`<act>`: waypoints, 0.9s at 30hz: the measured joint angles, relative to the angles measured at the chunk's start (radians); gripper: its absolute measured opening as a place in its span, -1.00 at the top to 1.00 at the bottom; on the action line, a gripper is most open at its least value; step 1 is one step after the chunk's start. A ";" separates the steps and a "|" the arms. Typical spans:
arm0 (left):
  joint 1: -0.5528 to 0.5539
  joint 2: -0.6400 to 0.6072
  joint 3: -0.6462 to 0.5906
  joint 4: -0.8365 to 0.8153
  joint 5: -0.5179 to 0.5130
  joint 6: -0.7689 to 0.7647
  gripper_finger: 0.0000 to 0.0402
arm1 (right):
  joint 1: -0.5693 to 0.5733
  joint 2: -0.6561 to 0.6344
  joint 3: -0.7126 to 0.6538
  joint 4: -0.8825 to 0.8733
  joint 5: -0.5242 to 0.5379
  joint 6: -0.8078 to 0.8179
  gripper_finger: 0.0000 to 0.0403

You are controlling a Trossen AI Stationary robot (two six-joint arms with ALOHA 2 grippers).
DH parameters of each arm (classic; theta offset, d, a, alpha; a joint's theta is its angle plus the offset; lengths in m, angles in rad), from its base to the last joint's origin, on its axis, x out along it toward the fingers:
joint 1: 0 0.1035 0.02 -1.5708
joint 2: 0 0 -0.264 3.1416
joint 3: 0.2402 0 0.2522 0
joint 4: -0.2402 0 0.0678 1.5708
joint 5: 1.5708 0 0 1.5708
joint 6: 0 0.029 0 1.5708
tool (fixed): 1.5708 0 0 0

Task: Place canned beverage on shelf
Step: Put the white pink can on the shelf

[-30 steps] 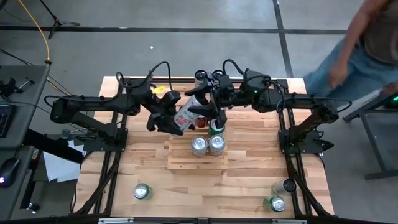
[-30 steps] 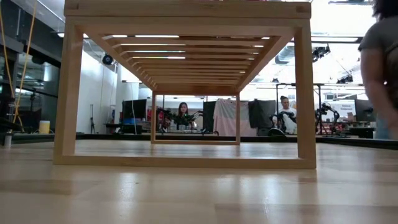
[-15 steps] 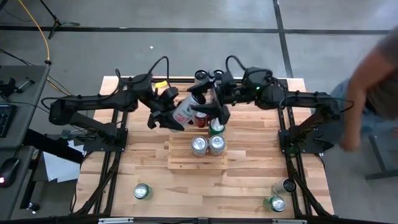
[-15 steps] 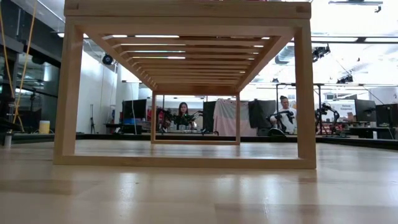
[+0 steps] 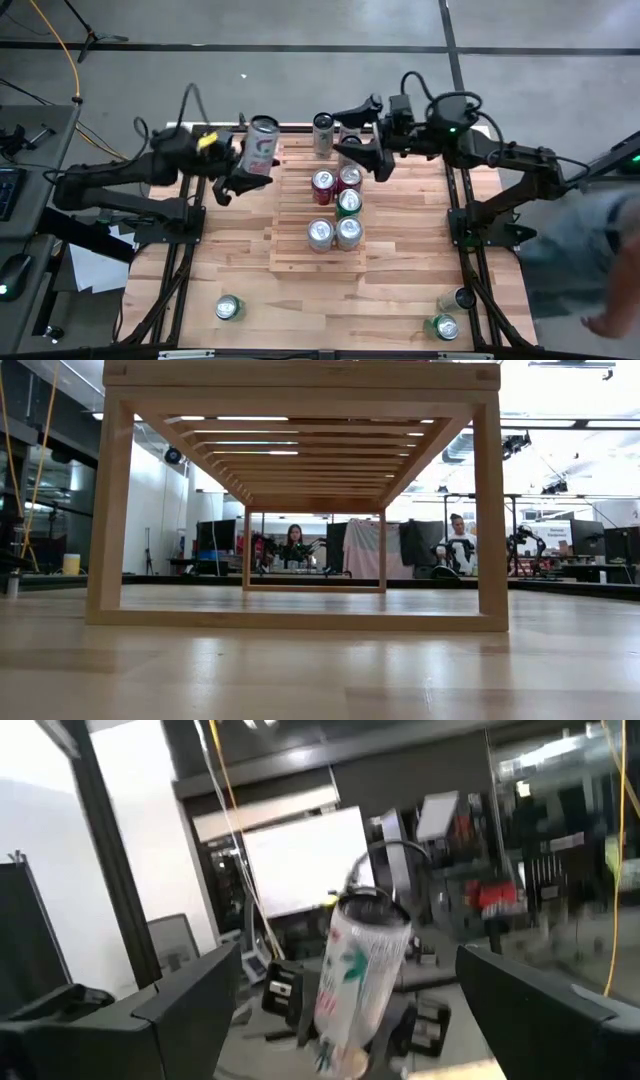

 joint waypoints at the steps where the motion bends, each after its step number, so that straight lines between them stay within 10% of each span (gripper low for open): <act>1: -0.028 -0.019 -0.039 0.047 -0.066 0.000 -0.15 | 0.000 0.006 -0.001 -0.007 0.005 0.022 -0.76; 12: -0.315 0.003 -0.266 0.389 -0.652 0.183 -0.15 | 0.057 0.141 -0.001 -0.003 0.122 0.159 -0.76; 27: -0.348 0.163 -0.259 0.512 -0.785 0.320 -0.15 | 0.078 0.264 -0.002 0.145 0.222 0.207 -0.76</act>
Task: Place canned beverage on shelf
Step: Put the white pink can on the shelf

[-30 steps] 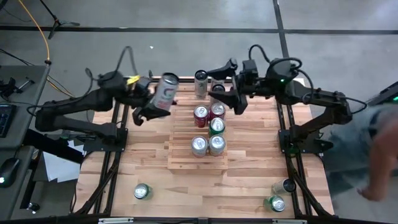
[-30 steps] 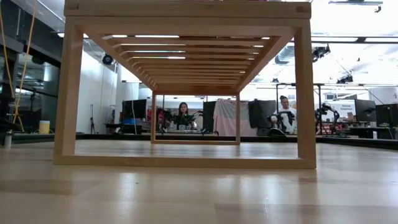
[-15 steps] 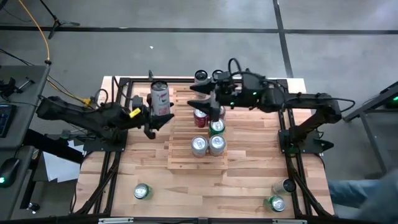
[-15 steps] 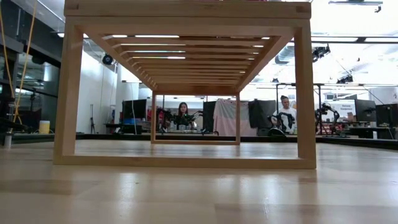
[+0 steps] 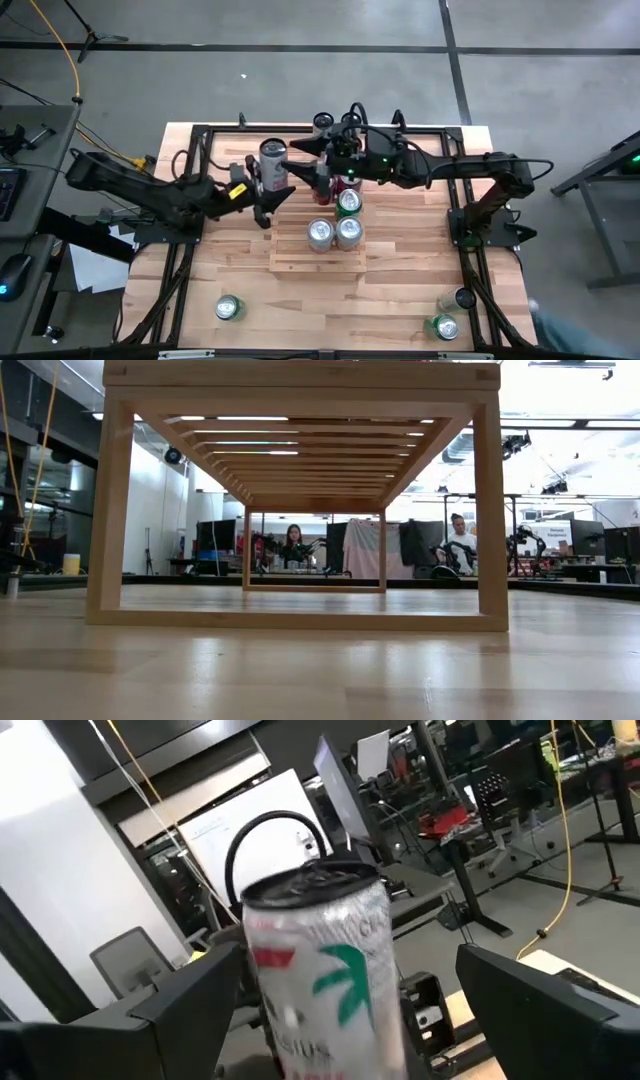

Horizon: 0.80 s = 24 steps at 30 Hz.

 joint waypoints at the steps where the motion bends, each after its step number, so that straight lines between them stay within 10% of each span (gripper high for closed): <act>1: 0.000 0.013 0.009 0.000 -0.008 0.001 -0.15 | 0.003 0.003 0.000 0.006 0.001 0.000 -0.76; 17: -0.002 0.134 0.149 -0.090 -0.031 0.110 -0.15 | 0.065 0.012 0.000 0.031 0.034 -0.040 -0.74; 24: -0.002 0.130 0.149 -0.092 -0.031 0.106 -0.15 | 0.073 0.013 0.000 0.029 0.053 -0.040 -0.34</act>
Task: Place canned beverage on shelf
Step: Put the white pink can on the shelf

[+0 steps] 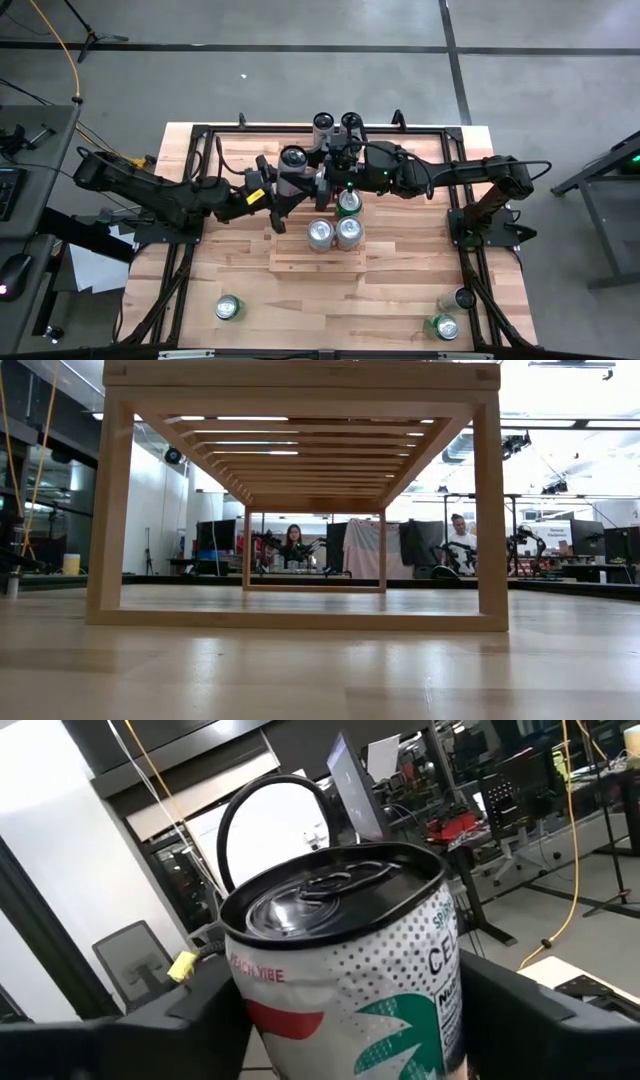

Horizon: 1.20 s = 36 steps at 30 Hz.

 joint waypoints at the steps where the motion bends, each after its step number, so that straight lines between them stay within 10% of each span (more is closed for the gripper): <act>1: 0.000 0.000 0.000 0.000 -0.002 -0.002 -0.15 | 0.000 0.000 0.000 0.000 0.000 0.000 -0.27; 36: -0.007 -0.351 0.001 -0.468 0.025 -0.123 -0.43 | -0.062 -0.020 0.038 -0.024 -0.033 -0.080 -0.21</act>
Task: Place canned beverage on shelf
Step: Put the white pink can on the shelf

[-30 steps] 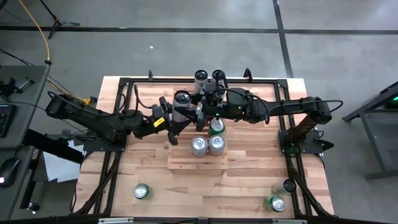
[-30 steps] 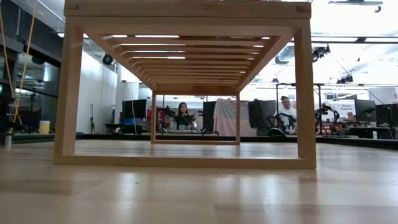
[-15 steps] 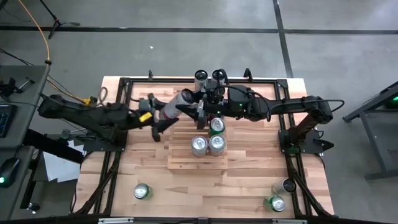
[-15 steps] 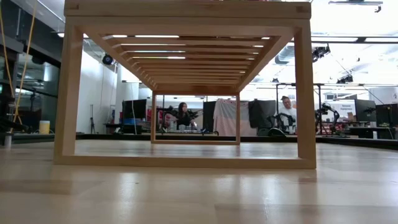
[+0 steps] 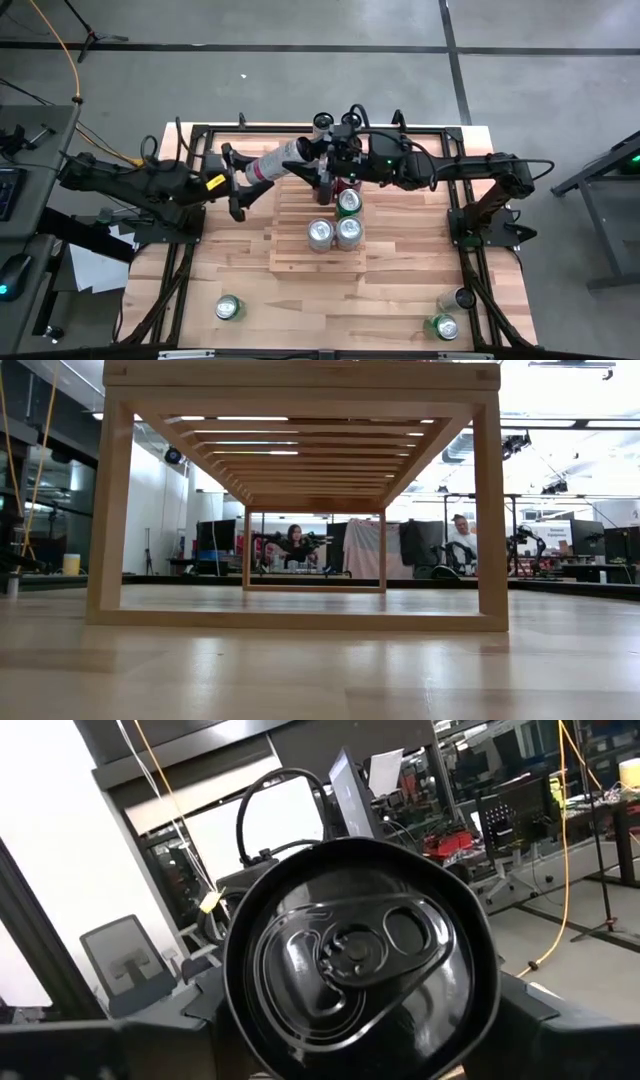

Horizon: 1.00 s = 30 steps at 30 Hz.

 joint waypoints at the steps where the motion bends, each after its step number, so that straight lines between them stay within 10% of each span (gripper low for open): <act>1: 0.000 0.000 0.000 -0.013 -0.003 -0.002 -0.43 | -0.003 0.000 0.000 -0.003 -0.001 0.000 -0.21; 18: -0.001 -0.036 0.004 -0.200 0.017 -0.122 -0.43 | -0.025 -0.095 0.004 -0.044 0.043 -0.065 -0.21; 30: 0.089 0.077 0.474 -0.653 -0.048 0.033 -0.43 | -0.022 -0.116 0.002 -0.323 0.016 -0.045 -0.21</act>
